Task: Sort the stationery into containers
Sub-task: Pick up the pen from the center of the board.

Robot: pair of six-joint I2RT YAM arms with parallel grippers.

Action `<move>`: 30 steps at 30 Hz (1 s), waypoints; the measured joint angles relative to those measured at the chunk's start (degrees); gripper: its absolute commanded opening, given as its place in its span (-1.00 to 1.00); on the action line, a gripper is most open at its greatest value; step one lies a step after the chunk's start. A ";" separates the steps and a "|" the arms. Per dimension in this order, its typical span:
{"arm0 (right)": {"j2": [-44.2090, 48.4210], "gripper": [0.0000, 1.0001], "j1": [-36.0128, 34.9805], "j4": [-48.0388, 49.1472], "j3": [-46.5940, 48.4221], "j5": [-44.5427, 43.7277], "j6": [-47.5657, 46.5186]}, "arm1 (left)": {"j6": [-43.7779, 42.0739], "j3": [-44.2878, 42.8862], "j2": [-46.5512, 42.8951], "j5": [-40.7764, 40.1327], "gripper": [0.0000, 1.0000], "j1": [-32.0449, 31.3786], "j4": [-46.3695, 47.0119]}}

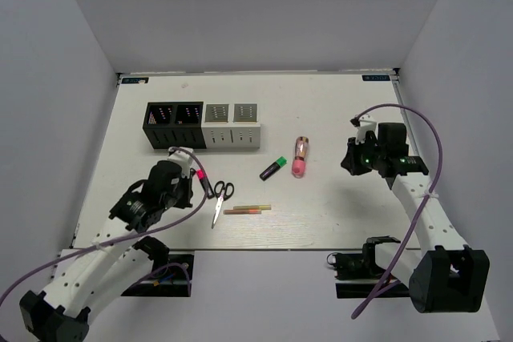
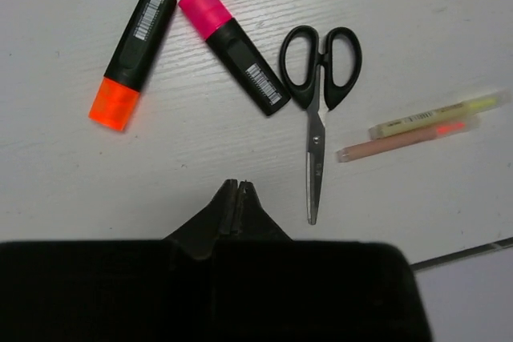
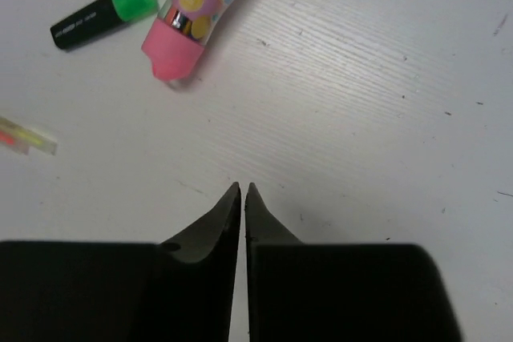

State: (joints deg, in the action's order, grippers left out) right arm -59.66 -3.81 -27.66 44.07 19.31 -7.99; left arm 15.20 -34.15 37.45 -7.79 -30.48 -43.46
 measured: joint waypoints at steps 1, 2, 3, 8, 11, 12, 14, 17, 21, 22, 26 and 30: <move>-0.04 0.80 0.00 -0.98 0.26 1.05 -0.35 | 0.42 -0.70 1.57 -0.39 -0.44 0.00 -0.35; -0.09 0.81 0.00 -2.19 0.68 2.16 -0.66 | 0.61 -1.51 3.65 -1.16 0.25 0.00 -0.70; -0.20 0.53 0.00 -3.43 1.36 3.39 -1.53 | 1.14 -2.45 6.12 -2.14 0.66 0.00 -1.20; -0.55 -0.92 -0.07 -5.18 3.48 9.35 -4.48 | 1.79 -7.26 19.19 -4.61 0.35 2.40 -2.93; -0.81 0.21 -0.07 -5.62 3.41 11.56 -5.46 | -0.20 -9.03 26.23 -4.52 -0.03 5.97 -1.62; -0.81 0.24 -0.04 -5.68 3.39 12.22 -6.34 | -1.11 -9.20 28.09 -3.98 -0.07 7.61 -0.92; -0.81 0.27 -0.07 -5.62 3.32 12.90 -7.50 | -3.26 -9.35 31.45 -3.06 -0.15 9.75 0.96; -0.44 0.31 -0.07 -5.55 2.49 13.77 -8.57 | -6.80 -10.23 36.89 -2.64 0.00 11.74 3.67; 1.25 0.33 -0.07 -5.64 1.18 14.69 -9.49 | -11.15 -11.34 42.18 -2.38 0.37 12.76 6.93; 1.68 0.33 -0.07 -5.68 1.09 14.86 -9.66 | -12.20 -11.39 42.77 -2.23 0.37 12.90 7.85; 3.08 0.33 -0.04 -5.62 1.03 15.47 -10.54 | -15.93 -11.43 43.80 -2.25 0.40 13.38 11.28; 3.19 0.33 -0.04 -5.62 1.01 15.63 -10.93 | -18.91 -11.34 45.24 -2.23 0.37 13.79 14.53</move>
State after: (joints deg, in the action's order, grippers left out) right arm -56.47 -3.86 -33.28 45.08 34.94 -18.92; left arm -3.70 -45.50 82.70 -10.02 -16.69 -28.93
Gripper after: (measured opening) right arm 0.667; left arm 0.700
